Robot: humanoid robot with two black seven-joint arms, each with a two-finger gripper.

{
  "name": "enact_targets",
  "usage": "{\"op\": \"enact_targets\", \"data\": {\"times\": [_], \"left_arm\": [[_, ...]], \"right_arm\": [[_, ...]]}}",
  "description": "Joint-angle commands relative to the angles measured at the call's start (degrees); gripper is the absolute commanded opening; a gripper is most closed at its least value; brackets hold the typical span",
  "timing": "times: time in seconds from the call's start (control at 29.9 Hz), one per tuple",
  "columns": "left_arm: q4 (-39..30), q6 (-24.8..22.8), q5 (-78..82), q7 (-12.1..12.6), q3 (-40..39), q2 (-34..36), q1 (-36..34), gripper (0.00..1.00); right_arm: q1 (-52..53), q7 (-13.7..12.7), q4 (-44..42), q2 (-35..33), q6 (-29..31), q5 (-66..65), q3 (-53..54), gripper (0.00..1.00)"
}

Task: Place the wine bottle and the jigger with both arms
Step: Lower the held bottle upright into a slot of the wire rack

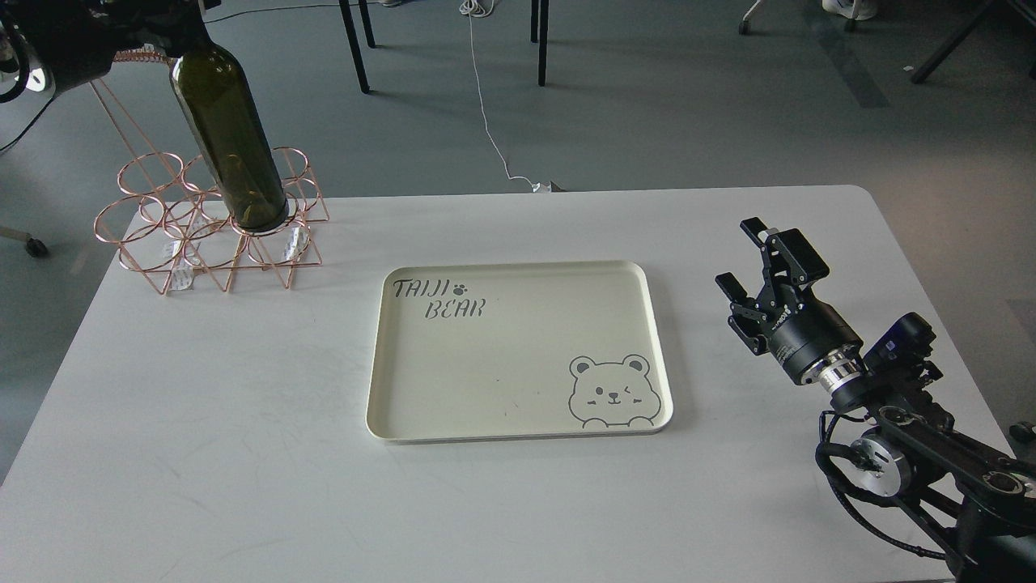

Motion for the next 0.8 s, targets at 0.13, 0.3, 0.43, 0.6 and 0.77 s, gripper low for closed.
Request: {"op": "enact_targets", "data": {"times": [0.13, 0.3, 0.43, 0.6, 0.77], "left_arm": [[1.5, 0.4, -1.2, 0.0, 0.8, -0.5, 0.0, 0.10], [1.7, 0.6, -1.2, 0.0, 1.1, -0.9, 0.6, 0.11], [1.7, 1.5, -1.8, 0.0, 1.2, -1.1, 1.8, 0.12], [3.2, 1.6, -2.0, 0.0, 1.2, -1.3, 2.6, 0.13], [3.3, 1.6, -3.3, 0.0, 1.2, -1.4, 3.5, 0.15]], "right_arm": [[0.0, 0.0, 0.0, 0.0, 0.1, 0.0, 0.0, 0.98], [0.0, 0.0, 0.0, 0.0, 0.1, 0.0, 0.0, 0.98], [0.0, 0.0, 0.0, 0.0, 0.0, 0.0, 0.0, 0.98], [0.0, 0.0, 0.0, 0.0, 0.0, 0.0, 0.0, 0.98], [0.0, 0.0, 0.0, 0.1, 0.0, 0.0, 0.0, 0.98]]}}
